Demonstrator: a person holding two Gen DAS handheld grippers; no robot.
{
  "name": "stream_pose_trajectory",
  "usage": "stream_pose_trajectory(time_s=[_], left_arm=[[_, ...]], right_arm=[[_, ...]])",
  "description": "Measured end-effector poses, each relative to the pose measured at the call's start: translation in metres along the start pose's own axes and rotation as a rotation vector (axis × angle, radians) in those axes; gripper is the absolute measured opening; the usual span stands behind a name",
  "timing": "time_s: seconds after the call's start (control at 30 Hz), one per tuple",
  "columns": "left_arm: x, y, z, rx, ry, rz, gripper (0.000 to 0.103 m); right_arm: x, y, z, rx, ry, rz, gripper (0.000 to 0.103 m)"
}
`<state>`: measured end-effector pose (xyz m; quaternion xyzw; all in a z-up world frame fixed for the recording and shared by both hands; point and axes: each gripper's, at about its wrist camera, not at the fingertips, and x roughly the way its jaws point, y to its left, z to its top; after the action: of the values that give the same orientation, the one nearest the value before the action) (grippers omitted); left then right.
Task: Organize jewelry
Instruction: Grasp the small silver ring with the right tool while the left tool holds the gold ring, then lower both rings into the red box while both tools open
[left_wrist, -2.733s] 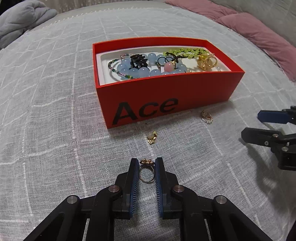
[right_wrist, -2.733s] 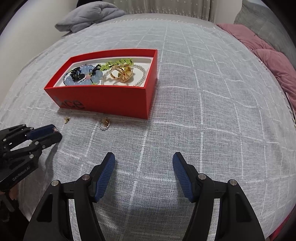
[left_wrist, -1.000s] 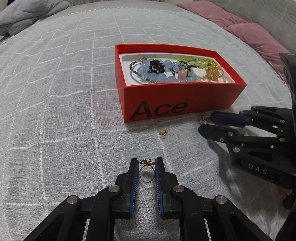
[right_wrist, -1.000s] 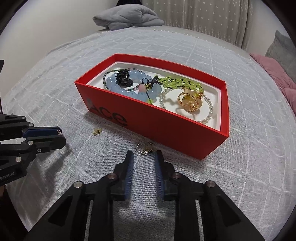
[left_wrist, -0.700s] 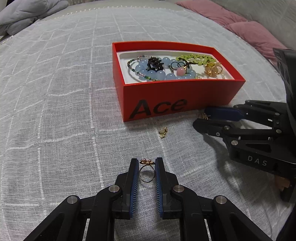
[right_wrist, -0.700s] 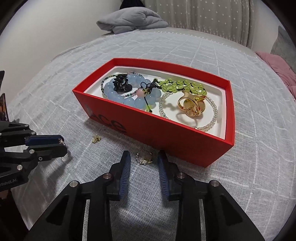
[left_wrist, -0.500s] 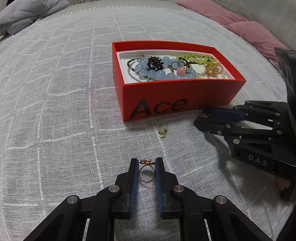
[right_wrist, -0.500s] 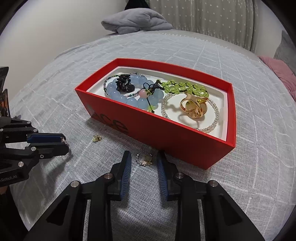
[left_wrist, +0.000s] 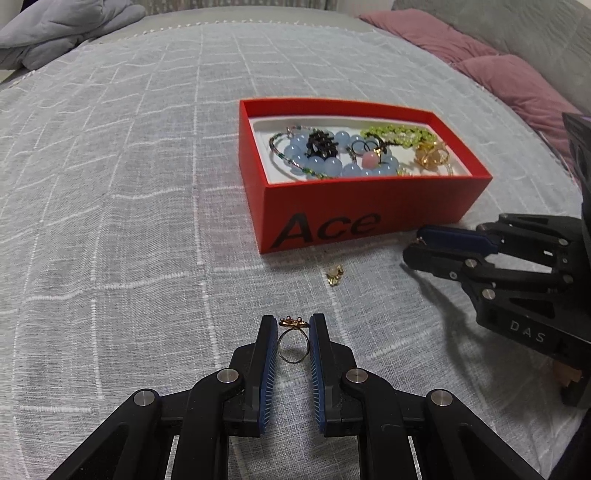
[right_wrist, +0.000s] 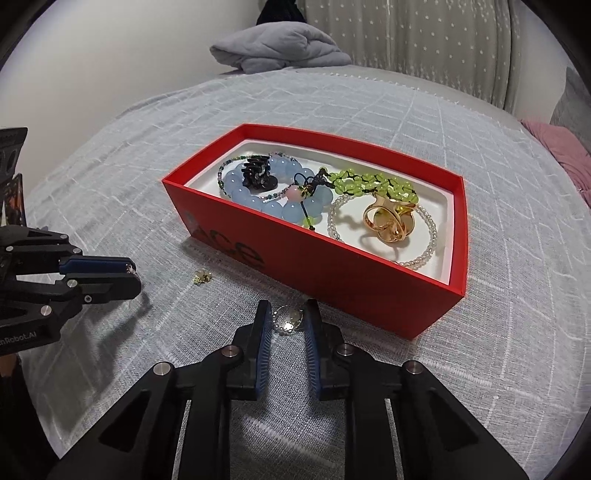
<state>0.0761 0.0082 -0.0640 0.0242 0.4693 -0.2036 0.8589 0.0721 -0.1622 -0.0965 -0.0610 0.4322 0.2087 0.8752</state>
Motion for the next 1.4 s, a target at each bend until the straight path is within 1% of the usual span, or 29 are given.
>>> stream_pose_trajectory(time_s=[0.27,0.6,0.8,0.87,0.93,1.1,1.3,1.4], left_arm=[[-0.011,0.001,0.006,-0.009,-0.037,-0.005,0.012],[-0.021,-0.007,0.028,-0.015,-0.108,-0.017,0.012],[-0.020,-0.016,0.035,0.001,-0.129,-0.015,0.012],[-0.019,-0.017,0.037,0.003,-0.135,-0.015,0.012],[-0.017,-0.019,0.042,0.003,-0.144,-0.014,0.012],[-0.012,-0.019,0.052,-0.004,-0.182,-0.015,0.012],[0.002,-0.022,0.062,0.014,-0.206,0.012,0.012],[0.007,-0.023,0.065,0.018,-0.216,0.029,0.012]], right_arm=[[-0.020,0.006,0.001,-0.015,-0.038,0.000,0.019],[-0.053,0.009,0.005,0.003,-0.102,-0.038,0.019],[-0.069,0.021,0.007,-0.081,-0.165,-0.101,0.019],[-0.072,0.024,0.008,-0.114,-0.174,-0.123,0.019],[-0.074,0.025,0.009,-0.127,-0.174,-0.127,0.019],[-0.072,0.016,0.015,-0.095,-0.174,-0.131,0.019],[-0.065,-0.001,0.025,-0.021,-0.169,-0.116,0.019],[-0.060,-0.005,0.028,-0.005,-0.160,-0.117,0.019]])
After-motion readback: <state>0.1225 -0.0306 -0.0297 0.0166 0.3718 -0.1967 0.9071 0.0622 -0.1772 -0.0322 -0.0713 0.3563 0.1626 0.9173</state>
